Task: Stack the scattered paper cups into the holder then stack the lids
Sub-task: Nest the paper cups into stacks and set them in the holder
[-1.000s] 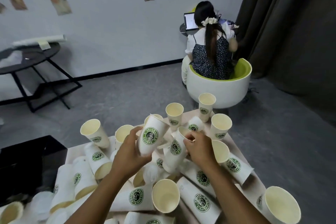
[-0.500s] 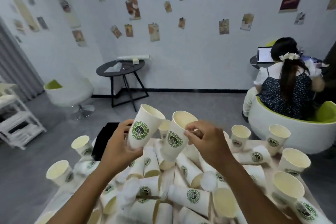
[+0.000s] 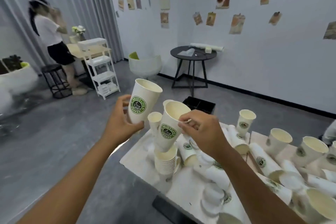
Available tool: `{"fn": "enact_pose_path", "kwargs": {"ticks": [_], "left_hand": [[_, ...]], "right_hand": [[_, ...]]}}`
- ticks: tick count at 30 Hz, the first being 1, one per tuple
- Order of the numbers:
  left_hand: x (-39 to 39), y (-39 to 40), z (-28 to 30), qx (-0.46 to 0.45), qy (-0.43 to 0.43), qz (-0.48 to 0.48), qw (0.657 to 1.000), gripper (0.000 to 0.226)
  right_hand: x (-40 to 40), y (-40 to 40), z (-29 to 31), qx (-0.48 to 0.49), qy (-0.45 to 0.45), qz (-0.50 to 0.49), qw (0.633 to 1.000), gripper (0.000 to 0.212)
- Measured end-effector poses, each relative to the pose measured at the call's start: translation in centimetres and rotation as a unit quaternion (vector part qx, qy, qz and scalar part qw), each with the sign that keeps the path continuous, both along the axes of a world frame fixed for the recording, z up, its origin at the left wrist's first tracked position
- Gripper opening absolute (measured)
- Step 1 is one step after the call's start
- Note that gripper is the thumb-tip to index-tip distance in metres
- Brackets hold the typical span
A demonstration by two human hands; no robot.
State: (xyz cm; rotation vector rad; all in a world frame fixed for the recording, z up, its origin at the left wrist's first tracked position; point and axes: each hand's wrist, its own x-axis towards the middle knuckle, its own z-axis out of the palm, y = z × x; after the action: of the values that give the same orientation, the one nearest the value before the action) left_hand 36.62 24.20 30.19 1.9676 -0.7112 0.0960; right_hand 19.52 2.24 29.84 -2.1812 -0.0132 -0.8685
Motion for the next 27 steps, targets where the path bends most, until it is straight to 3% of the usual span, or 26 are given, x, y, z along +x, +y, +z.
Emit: {"fn": "enact_pose_path", "kwargs": {"ticks": [3, 9, 15, 22, 27], "left_hand": [[0.9, 2.7, -1.1, -0.003, 0.006, 0.017, 1.000, 0.089], [1.8, 4.7, -2.5, -0.062, 0.031, 0.024, 0.997, 0.093], [2.2, 3.8, -2.9, -0.091, 0.045, -0.010, 0.995, 0.092], [1.8, 2.3, -2.3, -0.117, 0.058, -0.041, 0.991, 0.098], [1.5, 0.9, -2.2, -0.123, 0.048, -0.052, 0.990, 0.094]], "right_hand": [[1.6, 3.3, -1.7, -0.003, 0.031, 0.012, 0.999, 0.006], [2.5, 5.2, -3.2, -0.031, 0.020, -0.069, 0.997, 0.005], [1.9, 4.8, -3.8, -0.055, 0.034, -0.105, 0.992, 0.007], [0.7, 4.2, -4.8, -0.056, -0.020, -0.145, 0.988, 0.009], [0.9, 4.6, -6.7, -0.087, 0.032, -0.121, 0.988, 0.010]]}}
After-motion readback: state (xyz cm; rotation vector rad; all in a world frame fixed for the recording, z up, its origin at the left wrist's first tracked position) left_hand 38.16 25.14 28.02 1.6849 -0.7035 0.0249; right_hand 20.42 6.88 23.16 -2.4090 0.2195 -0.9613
